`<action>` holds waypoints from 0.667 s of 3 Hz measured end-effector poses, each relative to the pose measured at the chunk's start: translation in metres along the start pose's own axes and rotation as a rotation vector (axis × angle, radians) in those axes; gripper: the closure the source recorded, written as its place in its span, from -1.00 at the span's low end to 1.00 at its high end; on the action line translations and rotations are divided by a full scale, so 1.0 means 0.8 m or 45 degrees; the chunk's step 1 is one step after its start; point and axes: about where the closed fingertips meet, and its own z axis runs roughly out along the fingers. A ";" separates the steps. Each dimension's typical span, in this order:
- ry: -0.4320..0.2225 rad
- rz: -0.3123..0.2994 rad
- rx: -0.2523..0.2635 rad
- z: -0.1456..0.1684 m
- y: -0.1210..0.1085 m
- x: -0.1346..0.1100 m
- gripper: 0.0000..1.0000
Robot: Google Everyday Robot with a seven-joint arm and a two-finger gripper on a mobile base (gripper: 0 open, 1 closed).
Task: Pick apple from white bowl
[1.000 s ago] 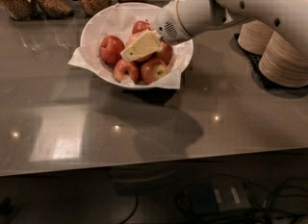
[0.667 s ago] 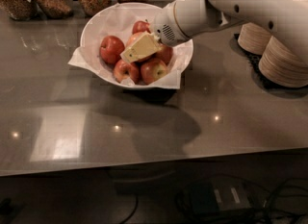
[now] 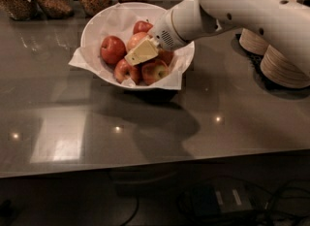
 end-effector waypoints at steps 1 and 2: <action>0.010 -0.007 0.009 0.010 -0.006 0.004 -0.34; 0.009 -0.019 0.013 0.014 -0.009 0.003 0.04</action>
Offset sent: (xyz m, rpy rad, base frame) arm 0.0179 0.0005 -0.0091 -0.0236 -0.0300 -0.0024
